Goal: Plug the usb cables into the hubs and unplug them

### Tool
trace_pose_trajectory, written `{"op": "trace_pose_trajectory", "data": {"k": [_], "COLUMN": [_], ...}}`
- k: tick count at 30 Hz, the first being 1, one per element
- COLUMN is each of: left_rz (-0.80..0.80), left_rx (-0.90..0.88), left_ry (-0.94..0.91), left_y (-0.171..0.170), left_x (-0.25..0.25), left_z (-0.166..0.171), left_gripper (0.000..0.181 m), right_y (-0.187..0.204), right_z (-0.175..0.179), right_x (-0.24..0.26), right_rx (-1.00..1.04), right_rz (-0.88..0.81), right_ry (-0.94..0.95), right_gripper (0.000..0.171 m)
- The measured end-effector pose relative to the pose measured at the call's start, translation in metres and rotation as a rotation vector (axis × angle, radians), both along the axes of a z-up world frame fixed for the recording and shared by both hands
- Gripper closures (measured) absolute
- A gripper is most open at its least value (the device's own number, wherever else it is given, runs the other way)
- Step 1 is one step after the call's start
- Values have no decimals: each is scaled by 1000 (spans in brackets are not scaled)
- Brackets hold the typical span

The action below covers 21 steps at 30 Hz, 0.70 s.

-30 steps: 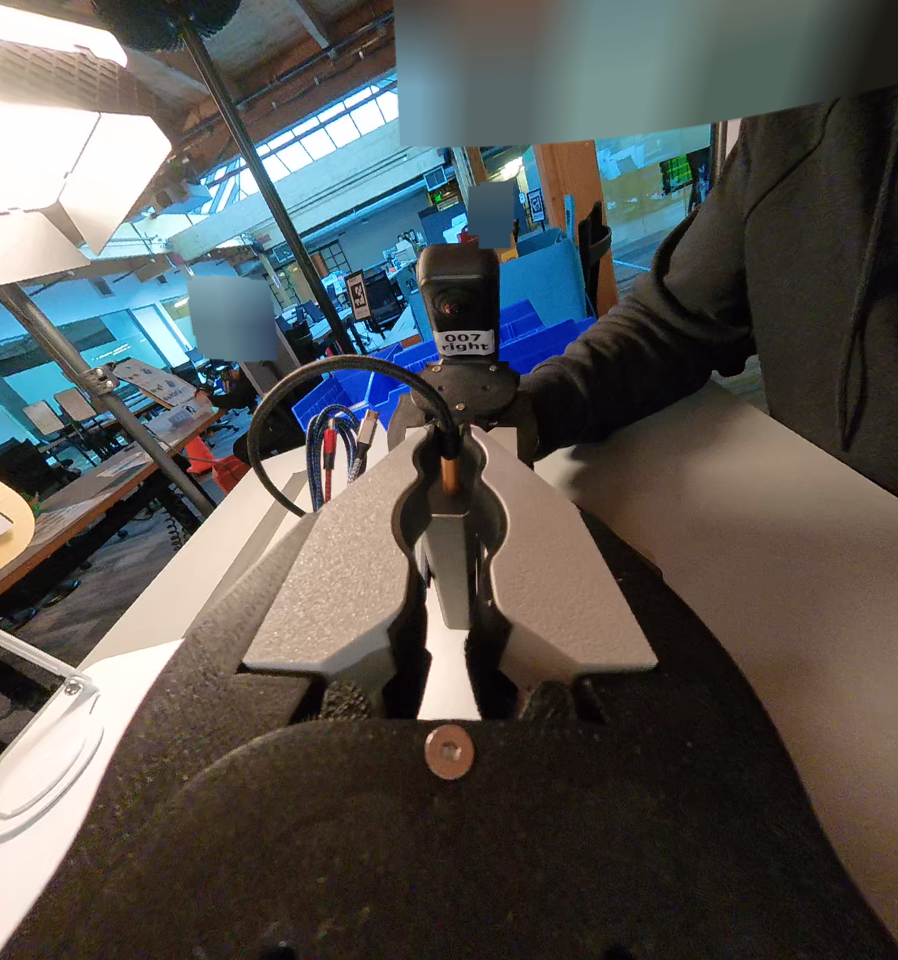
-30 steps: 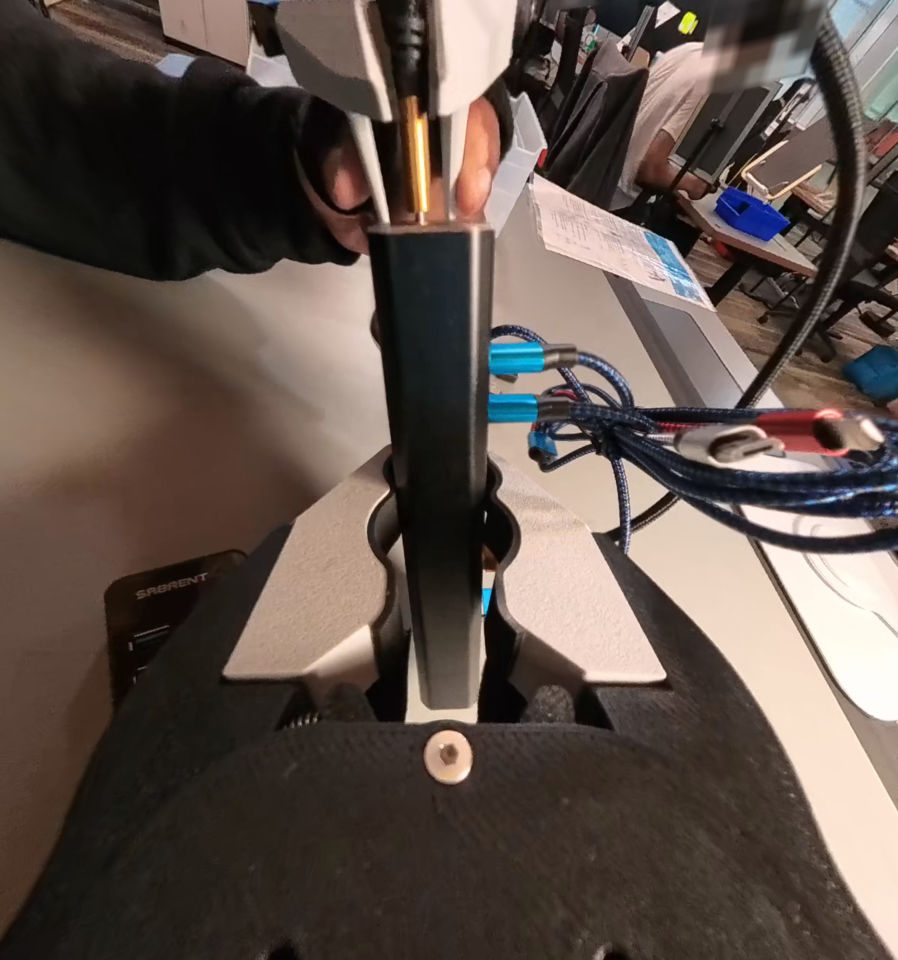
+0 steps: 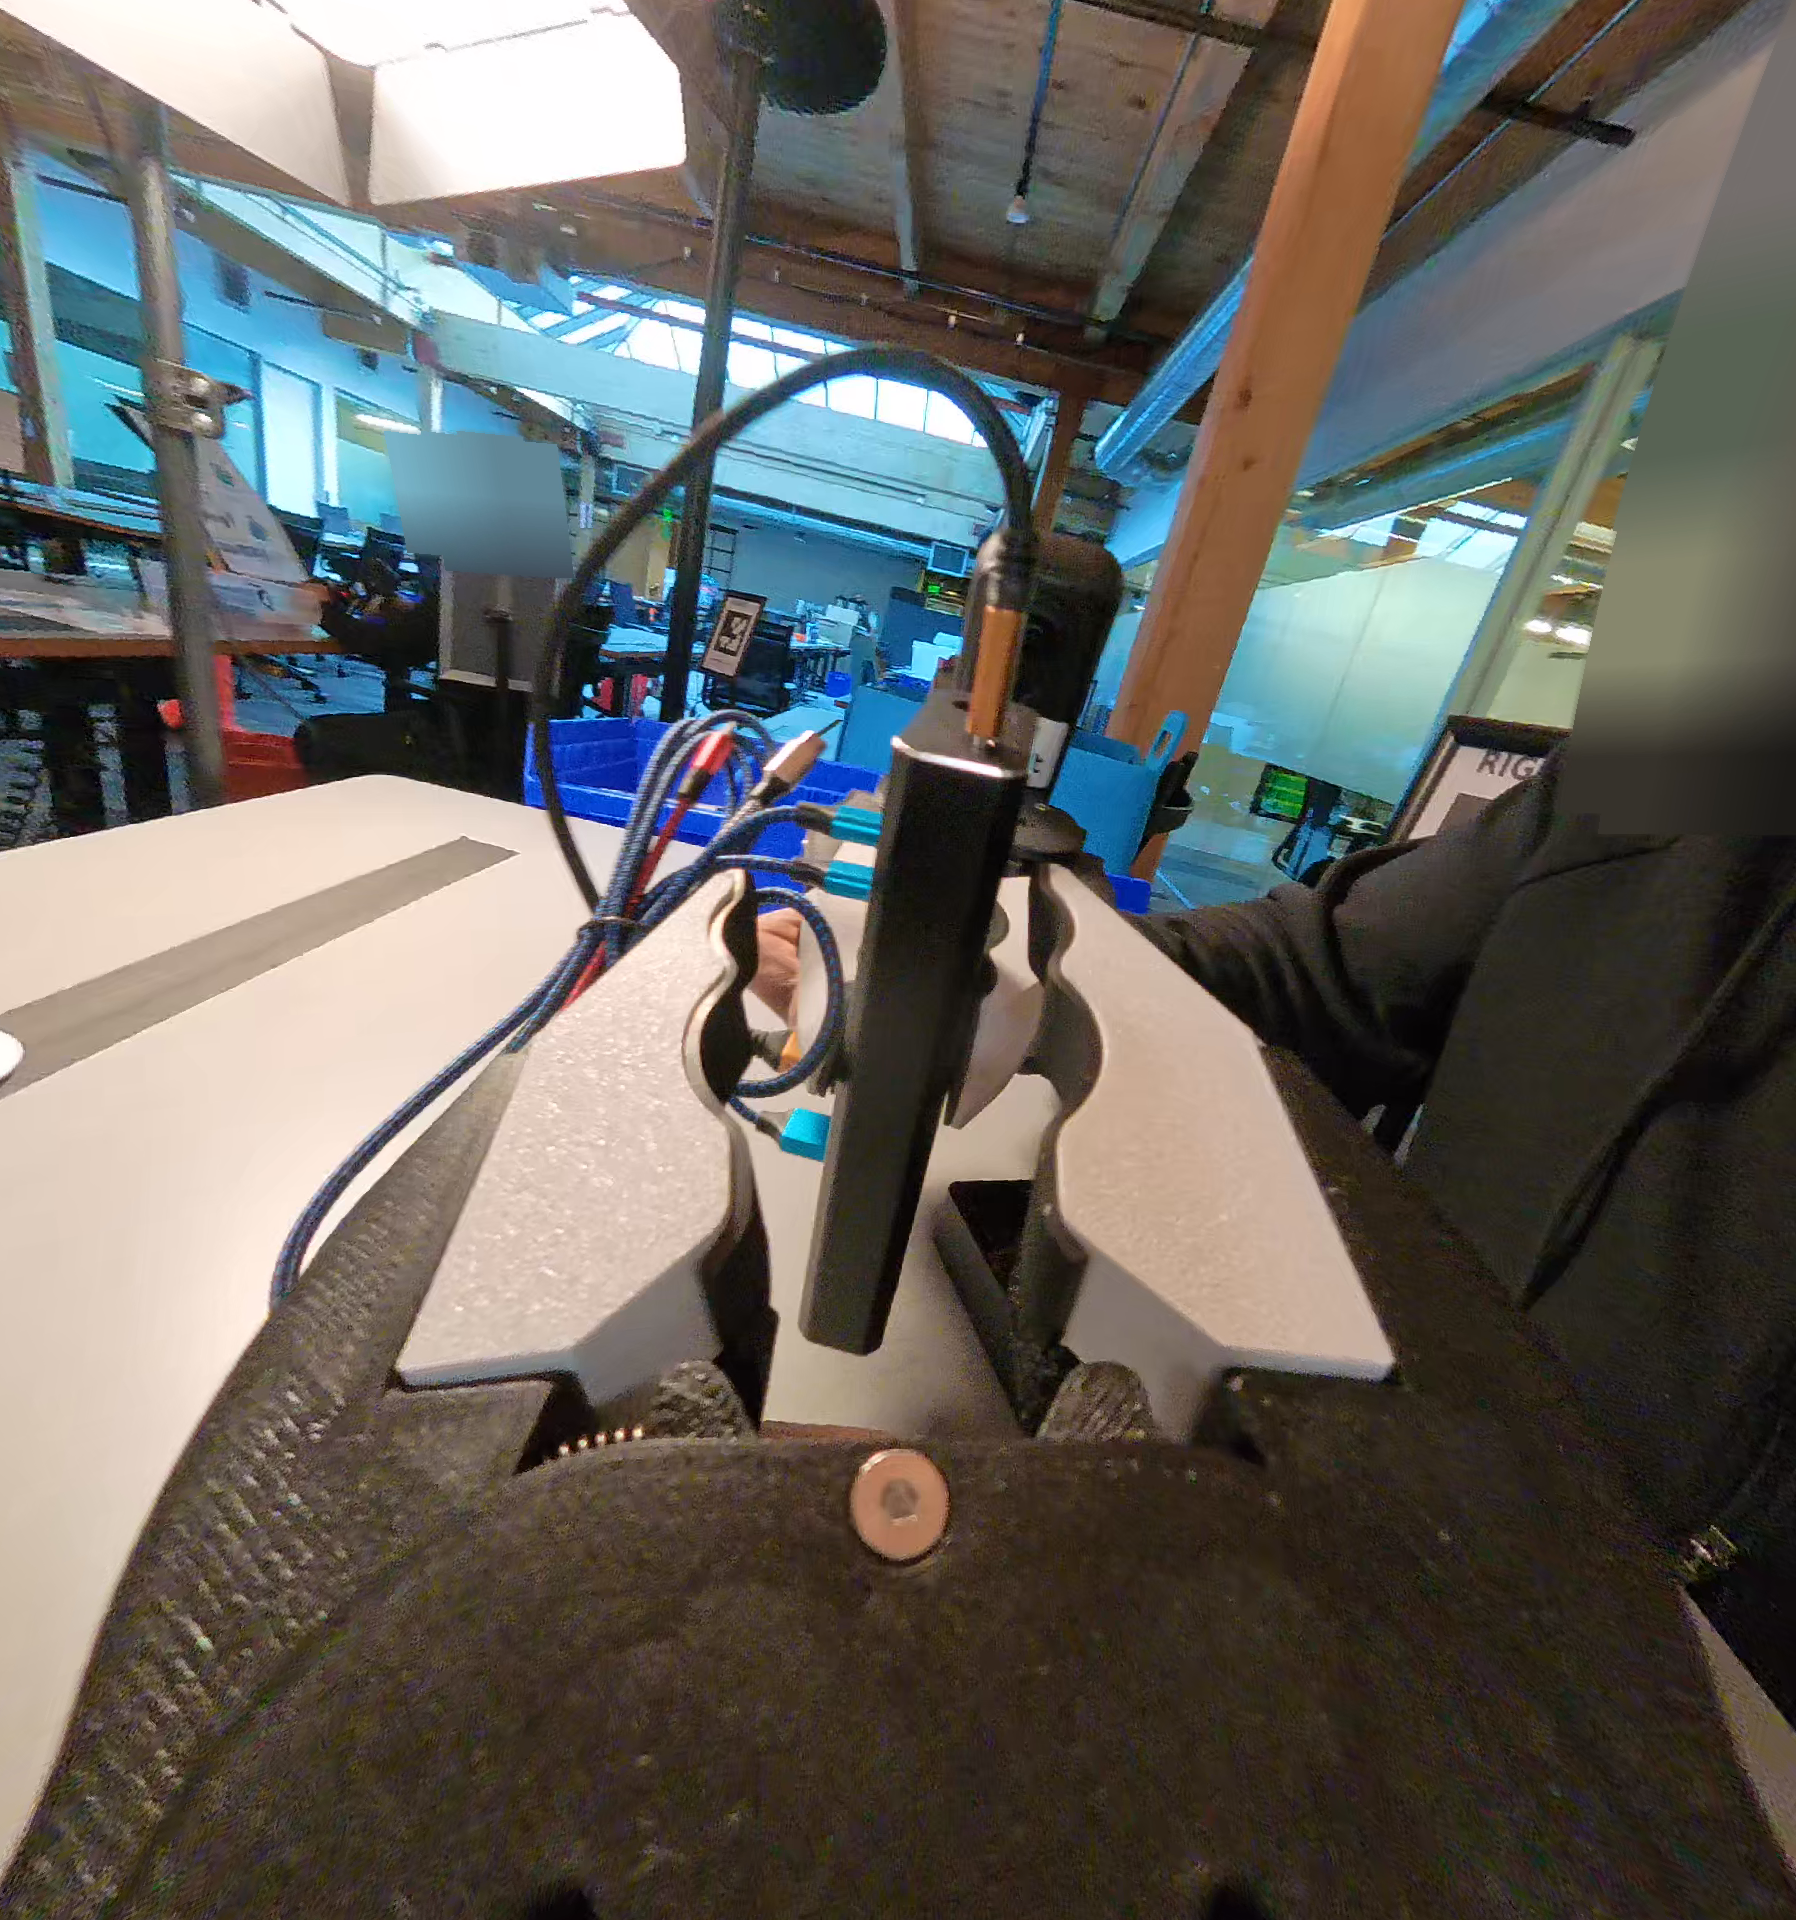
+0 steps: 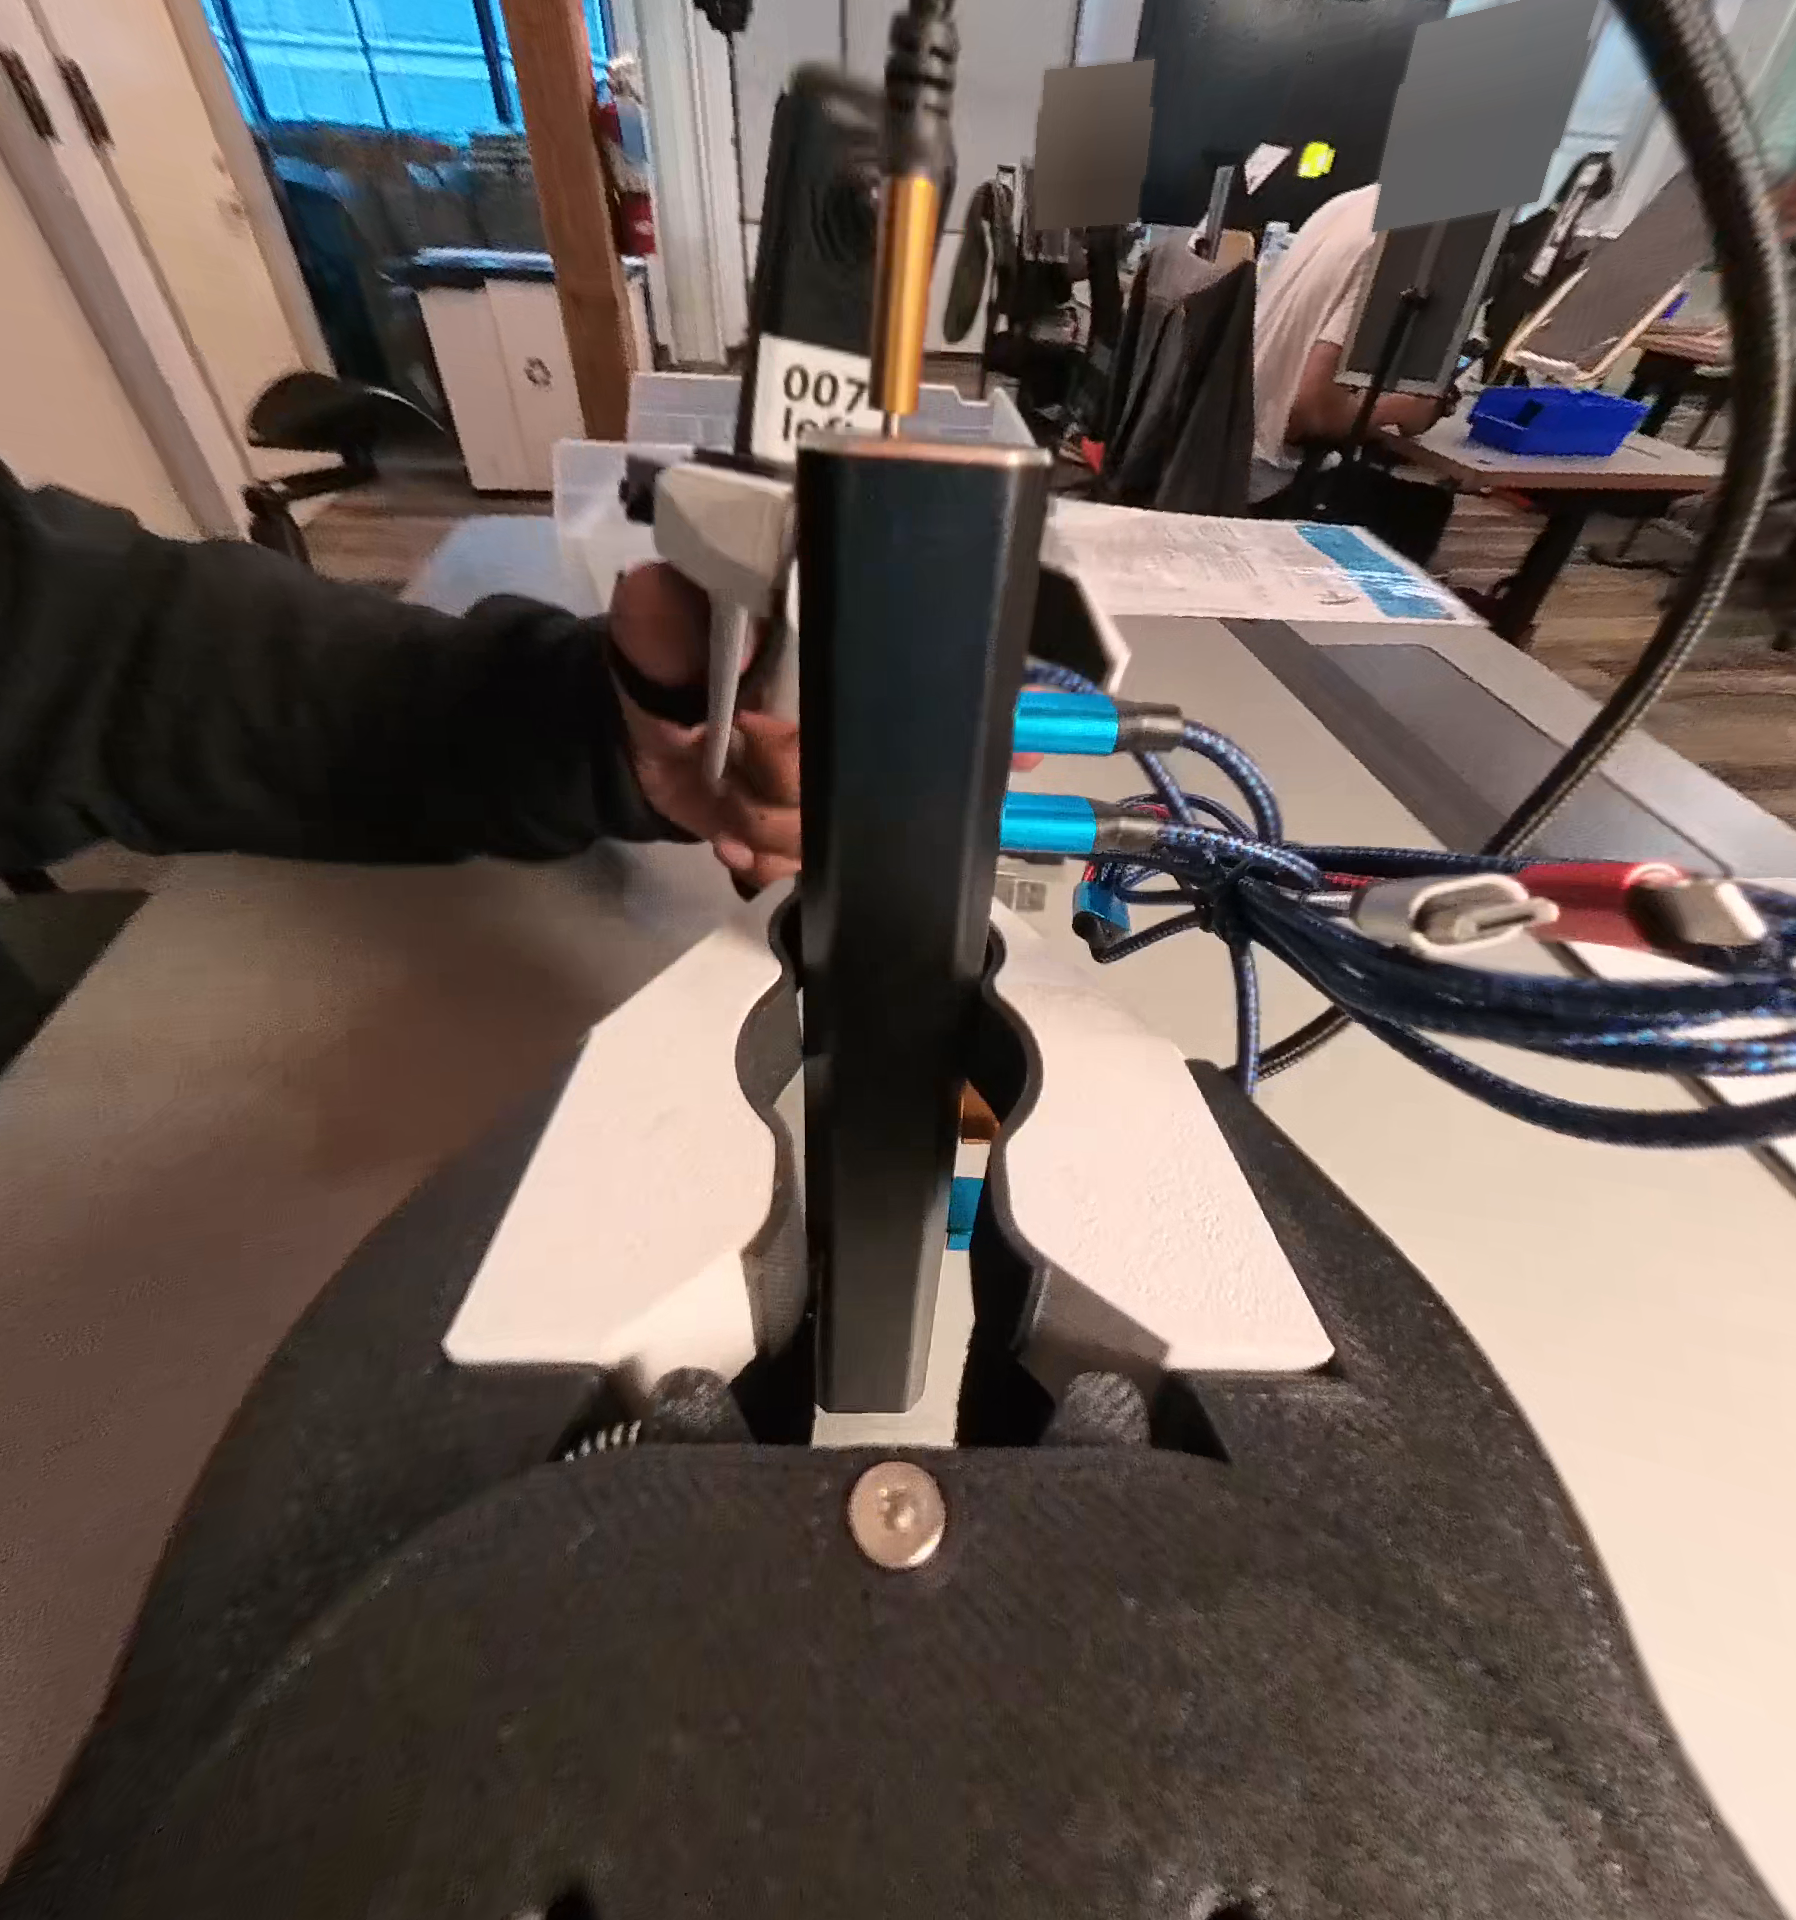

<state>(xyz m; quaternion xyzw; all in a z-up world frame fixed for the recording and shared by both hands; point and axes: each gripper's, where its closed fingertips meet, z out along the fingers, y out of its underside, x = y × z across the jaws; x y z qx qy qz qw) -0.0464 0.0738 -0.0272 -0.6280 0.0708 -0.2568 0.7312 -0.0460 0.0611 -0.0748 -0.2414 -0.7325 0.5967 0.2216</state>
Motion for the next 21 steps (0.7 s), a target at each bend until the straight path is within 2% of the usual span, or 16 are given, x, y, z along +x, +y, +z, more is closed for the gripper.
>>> {"op": "trace_pose_trajectory", "data": {"k": [3, 4, 7, 12, 17, 21], "left_rz": [17, 17, 54, 115, 285, 438], "left_rx": [-14, -18, -61, -50, -57, -82], "left_ry": [40, 65, 141, 148, 145, 197], "left_y": [6, 6, 12, 16, 20, 22], "left_x": [7, 9, 13, 12, -9, -20], "left_z": [-6, -7, -16, -12, -8, -10], "left_gripper": [130, 140, 149, 151, 153, 153], "right_y": [-1, -1, -5, -5, 10, 22], "right_z": [-4, -6, -11, -8, -7, -8], "right_x": [0, 0, 1, 2, -16, -27], "right_rx": [-22, -29, -45, -102, -74, 27], "right_rz": [15, 23, 61, 91, -78, -243], "right_ry": [-39, -54, -111, -147, -99, -50], "right_gripper": [145, 145, 146, 144, 130, 120]}}
